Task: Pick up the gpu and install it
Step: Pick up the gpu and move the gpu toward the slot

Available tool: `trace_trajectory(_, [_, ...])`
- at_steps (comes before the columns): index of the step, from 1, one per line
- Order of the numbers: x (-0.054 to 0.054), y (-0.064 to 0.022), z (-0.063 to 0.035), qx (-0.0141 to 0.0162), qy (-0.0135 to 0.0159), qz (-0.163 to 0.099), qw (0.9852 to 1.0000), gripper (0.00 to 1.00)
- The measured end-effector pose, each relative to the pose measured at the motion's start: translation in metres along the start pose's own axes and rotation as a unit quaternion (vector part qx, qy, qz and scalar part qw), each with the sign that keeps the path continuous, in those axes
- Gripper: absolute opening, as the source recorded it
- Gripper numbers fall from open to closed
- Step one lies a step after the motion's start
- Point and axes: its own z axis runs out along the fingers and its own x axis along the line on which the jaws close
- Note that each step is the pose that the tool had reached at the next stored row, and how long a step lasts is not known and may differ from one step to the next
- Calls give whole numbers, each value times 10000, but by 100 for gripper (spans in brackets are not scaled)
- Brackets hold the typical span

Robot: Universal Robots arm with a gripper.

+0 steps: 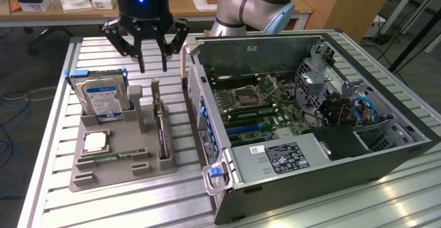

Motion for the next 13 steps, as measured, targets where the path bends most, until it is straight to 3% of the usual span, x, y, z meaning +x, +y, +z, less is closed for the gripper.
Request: trace_trajectory(13, [2,-4,67,0,1,0,10000,47])
